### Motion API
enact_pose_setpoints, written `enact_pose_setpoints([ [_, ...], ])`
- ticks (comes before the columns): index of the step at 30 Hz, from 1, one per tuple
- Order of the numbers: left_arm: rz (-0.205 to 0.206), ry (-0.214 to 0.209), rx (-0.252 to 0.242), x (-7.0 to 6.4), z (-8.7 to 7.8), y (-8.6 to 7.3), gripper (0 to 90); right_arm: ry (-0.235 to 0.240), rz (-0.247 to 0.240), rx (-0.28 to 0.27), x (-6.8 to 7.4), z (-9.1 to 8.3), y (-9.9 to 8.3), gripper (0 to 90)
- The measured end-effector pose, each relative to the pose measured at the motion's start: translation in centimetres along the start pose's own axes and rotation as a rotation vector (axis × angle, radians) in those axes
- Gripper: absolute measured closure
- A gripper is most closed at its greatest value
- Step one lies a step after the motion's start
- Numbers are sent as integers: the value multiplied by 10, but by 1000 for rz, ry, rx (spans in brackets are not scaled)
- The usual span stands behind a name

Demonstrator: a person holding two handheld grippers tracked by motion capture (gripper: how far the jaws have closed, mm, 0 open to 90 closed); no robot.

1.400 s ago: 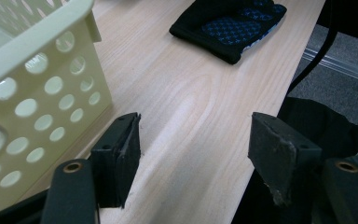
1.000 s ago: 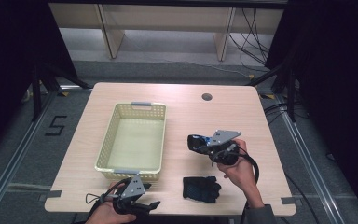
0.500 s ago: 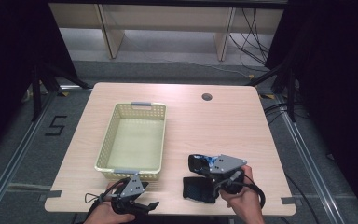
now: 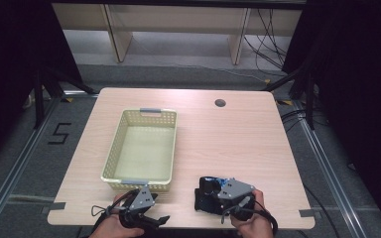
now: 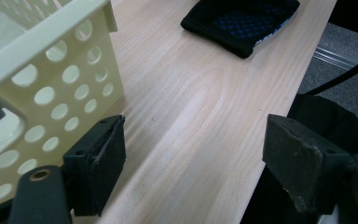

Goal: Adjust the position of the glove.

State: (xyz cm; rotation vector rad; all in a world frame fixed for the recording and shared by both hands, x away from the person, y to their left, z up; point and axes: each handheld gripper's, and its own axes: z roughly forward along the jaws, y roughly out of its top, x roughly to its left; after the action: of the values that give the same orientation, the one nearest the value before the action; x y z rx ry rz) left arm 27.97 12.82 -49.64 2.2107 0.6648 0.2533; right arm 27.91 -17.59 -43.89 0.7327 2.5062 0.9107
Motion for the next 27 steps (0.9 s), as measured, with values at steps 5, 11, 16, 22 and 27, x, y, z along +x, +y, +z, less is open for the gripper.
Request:
enact_pose_setpoints([
  [5,-16,1,7,0,1,-1,179,-7,-27,8,7,1,0,880],
  [11,-20,-6,12,-1,2,-1,177,-27,-41,26,14,5,-1,879],
  [16,-22,-11,10,-2,2,-1,181,-37,-36,42,17,9,-3,879],
  [22,-20,-10,20,-2,3,-2,185,-21,-20,66,20,15,-4,877],
  [27,4,-21,27,-2,3,-1,186,-8,-10,89,23,22,-7,875],
])
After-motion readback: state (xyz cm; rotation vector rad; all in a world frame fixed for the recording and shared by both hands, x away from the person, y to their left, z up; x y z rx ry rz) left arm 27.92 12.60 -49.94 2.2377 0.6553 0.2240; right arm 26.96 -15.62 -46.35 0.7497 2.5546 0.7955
